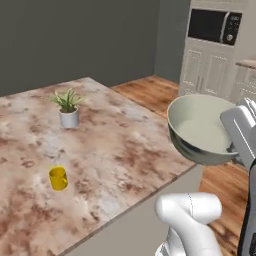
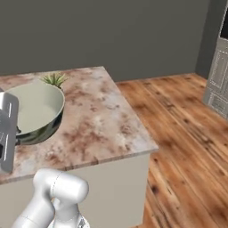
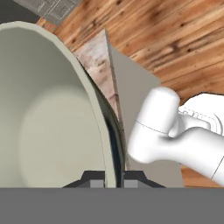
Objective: Clear the mugs and bowl far away from the sink.
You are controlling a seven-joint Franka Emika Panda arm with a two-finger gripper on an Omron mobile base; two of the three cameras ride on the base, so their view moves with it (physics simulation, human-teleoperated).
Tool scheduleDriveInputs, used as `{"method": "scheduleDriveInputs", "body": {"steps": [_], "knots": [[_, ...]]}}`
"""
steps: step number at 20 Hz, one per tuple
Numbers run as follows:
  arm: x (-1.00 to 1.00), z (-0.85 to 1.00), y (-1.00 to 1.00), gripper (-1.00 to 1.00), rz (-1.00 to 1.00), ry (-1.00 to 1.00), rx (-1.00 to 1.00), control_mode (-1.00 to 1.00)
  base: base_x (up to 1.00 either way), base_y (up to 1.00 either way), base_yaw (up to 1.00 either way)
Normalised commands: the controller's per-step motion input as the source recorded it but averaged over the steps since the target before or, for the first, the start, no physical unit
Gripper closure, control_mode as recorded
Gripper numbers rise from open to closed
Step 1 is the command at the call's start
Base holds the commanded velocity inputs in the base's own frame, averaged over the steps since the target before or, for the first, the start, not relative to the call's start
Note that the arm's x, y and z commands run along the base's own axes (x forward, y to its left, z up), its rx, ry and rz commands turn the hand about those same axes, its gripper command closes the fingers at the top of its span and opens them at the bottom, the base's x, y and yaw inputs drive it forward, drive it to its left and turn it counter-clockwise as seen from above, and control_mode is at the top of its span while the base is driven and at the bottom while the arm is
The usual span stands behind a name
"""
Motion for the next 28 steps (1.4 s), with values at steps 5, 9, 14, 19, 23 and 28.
{"method": "scheduleDriveInputs", "body": {"steps": [5, 9, 14, 19, 23, 28], "knots": [[0.00, 0.00, 0.00, 1.00, 0.00, 0.00, 0.00, 1.00, 0.69, -0.31, 0.47], [0.00, 0.00, 0.00, 1.00, 0.00, 0.00, 0.00, 1.00, 0.68, -0.15, 0.44], [0.00, 0.00, 0.00, 1.00, 0.00, 0.00, 0.00, 1.00, 0.54, 0.00, 0.33], [0.93, -0.78, 0.01, 1.00, 0.15, 0.16, 0.01, -1.00, 0.00, 0.00, 0.00], [0.89, -0.91, 0.00, 1.00, 0.00, 0.02, 0.00, -1.00, 0.00, 0.00, 0.00], [0.67, -0.67, 0.00, 1.00, 0.00, -0.10, 0.01, -1.00, 0.00, 0.00, 0.00]]}}
